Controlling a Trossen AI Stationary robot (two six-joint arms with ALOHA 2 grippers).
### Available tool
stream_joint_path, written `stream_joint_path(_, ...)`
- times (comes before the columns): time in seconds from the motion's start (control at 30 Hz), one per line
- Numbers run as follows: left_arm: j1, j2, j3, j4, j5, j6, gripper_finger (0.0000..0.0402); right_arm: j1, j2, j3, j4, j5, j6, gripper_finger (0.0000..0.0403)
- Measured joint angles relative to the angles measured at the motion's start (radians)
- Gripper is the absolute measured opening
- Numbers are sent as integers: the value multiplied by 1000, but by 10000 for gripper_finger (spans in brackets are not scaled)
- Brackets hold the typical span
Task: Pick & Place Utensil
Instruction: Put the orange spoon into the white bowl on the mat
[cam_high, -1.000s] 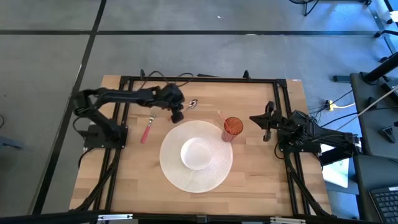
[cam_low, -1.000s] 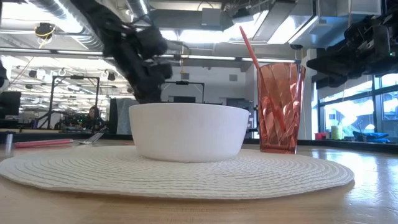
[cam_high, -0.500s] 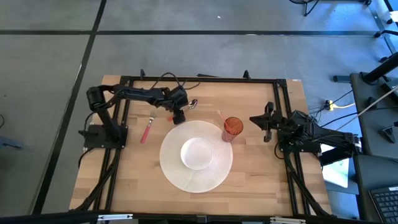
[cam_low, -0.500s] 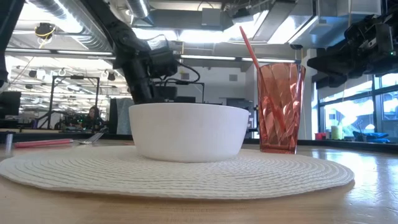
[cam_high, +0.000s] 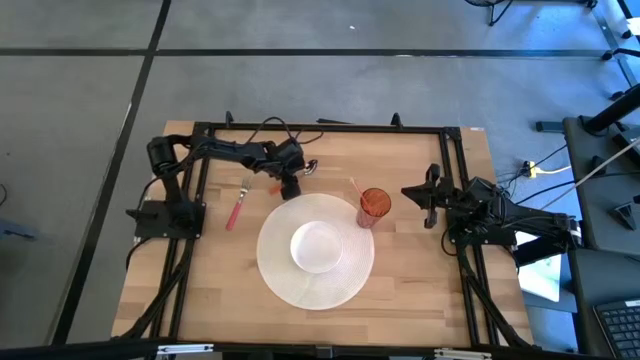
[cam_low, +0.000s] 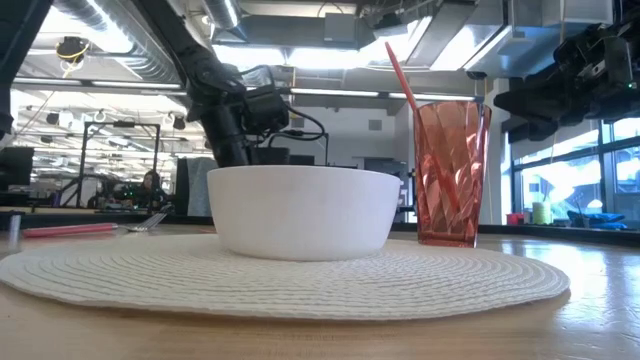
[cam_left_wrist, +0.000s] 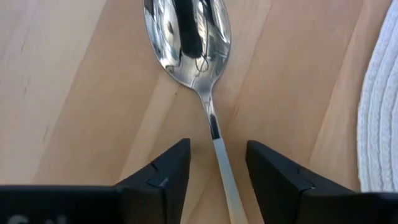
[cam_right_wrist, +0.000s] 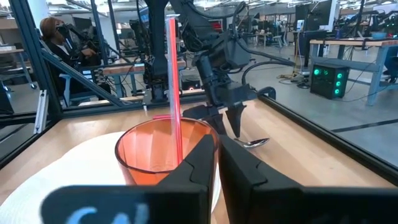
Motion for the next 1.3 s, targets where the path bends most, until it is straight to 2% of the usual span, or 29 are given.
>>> stream_joint_path(0.13,0,5,0,2,-14,18,120,0,0,0,0,0,-1,26)
stream_joint_path(0.3,-5,8,-1,-1,-54,25,32,0,0,0,0,-1,2,26)
stream_joint_path(0.37,-4,8,-1,0,-72,28,12,0,0,0,0,-1,2,26)
stream_joint_path(0.6,-24,-14,-3,5,-159,70,5,0,0,0,0,-1,-5,26)
stream_joint_path(0.87,-94,-165,-6,-63,-262,106,1,0,0,0,0,-2,-15,26)
stream_joint_path(1.07,-242,-263,-6,-134,-380,149,0,0,0,0,0,-2,-16,26)
stream_joint_path(1.3,-453,-304,-6,-174,-544,237,0,0,0,0,0,-2,-15,26)
